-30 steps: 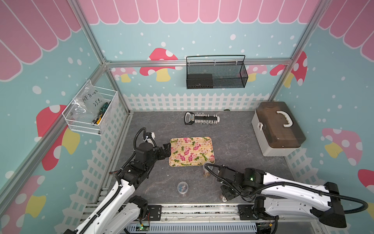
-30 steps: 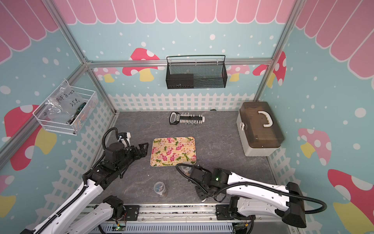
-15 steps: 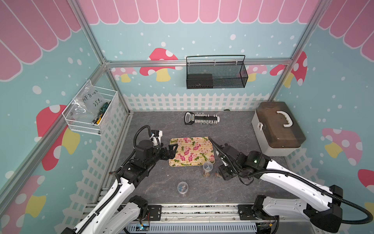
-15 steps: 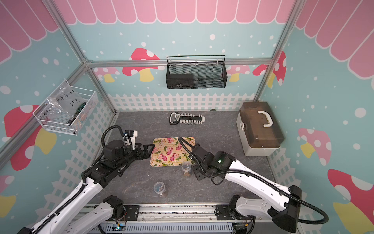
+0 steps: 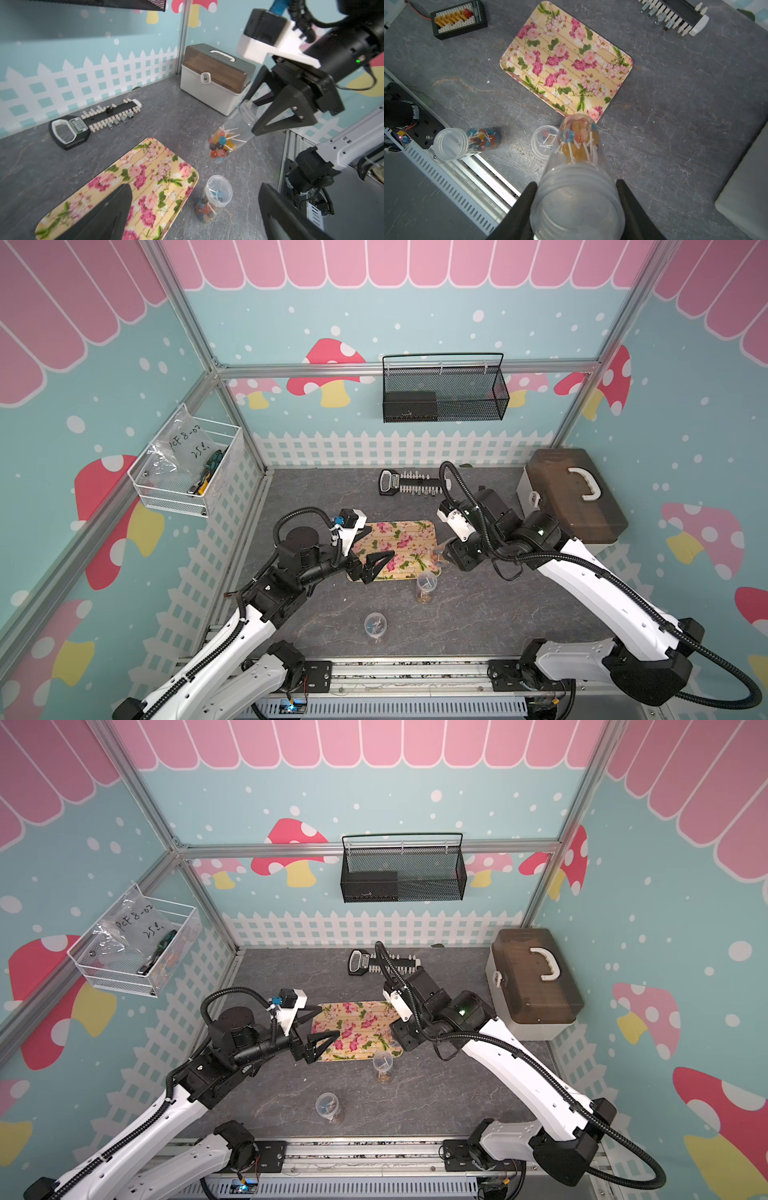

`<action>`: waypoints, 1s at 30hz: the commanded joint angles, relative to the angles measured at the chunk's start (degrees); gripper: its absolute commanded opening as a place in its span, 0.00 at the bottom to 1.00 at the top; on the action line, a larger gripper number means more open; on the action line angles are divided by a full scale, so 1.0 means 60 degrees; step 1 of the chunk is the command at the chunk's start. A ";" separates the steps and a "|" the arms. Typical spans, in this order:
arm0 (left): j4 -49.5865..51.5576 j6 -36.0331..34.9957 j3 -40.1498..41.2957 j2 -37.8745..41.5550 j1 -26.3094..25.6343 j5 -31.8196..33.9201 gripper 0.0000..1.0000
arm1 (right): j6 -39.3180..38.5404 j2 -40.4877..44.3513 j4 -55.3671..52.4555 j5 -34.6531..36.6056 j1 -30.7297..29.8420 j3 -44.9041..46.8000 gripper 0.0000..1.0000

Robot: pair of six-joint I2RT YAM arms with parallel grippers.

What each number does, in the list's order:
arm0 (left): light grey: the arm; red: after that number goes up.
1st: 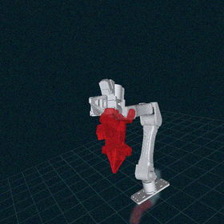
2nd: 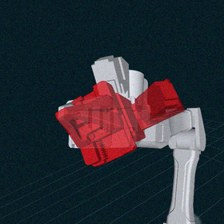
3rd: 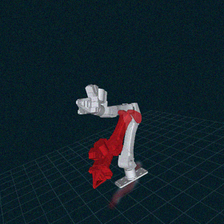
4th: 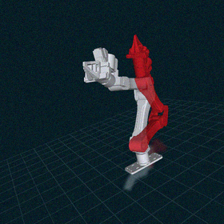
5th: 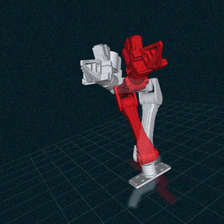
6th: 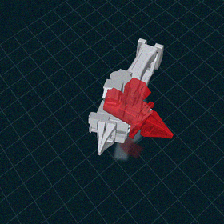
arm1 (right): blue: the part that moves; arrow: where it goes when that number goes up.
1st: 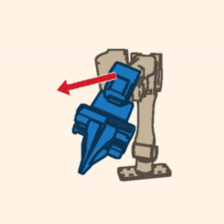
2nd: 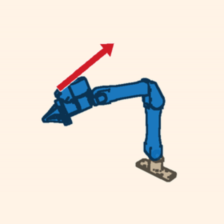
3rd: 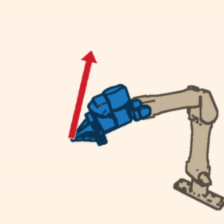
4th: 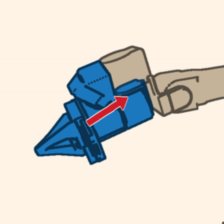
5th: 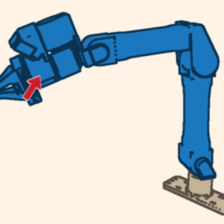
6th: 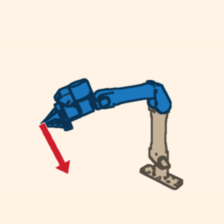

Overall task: Pour the candies out of the jar
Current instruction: Pick up the jar from the center of the board.

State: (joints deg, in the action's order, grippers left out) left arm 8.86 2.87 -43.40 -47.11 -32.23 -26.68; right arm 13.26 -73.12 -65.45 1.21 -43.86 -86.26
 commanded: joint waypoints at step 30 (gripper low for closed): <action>0.0434 -0.3369 -0.2556 -0.2855 -0.0738 -0.2482 0.89 | -0.2112 -0.2182 -0.1581 -0.4594 0.0480 -0.4774 0.39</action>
State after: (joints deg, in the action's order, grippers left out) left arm 9.89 -15.03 -56.49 -63.86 -37.21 -37.17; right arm 3.16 -85.76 -73.36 -21.17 -41.85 -111.81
